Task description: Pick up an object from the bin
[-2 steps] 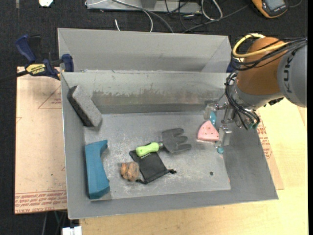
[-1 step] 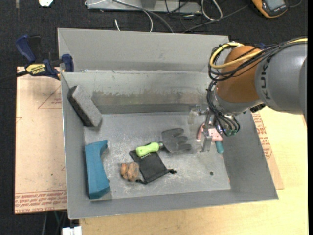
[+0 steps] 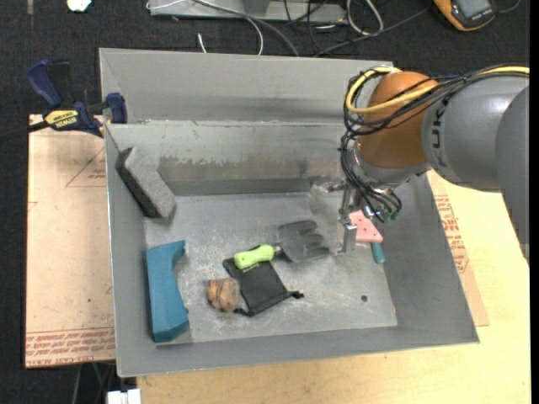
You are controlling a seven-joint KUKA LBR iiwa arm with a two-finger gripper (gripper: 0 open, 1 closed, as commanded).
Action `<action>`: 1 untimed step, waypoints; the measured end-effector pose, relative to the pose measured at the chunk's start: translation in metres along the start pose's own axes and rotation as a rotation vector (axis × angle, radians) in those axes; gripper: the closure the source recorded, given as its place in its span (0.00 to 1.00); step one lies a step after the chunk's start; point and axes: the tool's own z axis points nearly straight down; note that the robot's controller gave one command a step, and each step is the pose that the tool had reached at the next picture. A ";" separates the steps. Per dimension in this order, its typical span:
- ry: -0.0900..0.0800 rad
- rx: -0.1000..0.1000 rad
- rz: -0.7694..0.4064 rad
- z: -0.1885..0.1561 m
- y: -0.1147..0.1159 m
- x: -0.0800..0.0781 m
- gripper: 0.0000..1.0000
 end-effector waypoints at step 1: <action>0.002 -0.003 -0.060 -0.022 0.034 -0.005 0.00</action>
Offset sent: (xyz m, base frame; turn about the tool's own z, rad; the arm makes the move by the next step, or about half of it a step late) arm -0.0170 0.0372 0.0000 0.0119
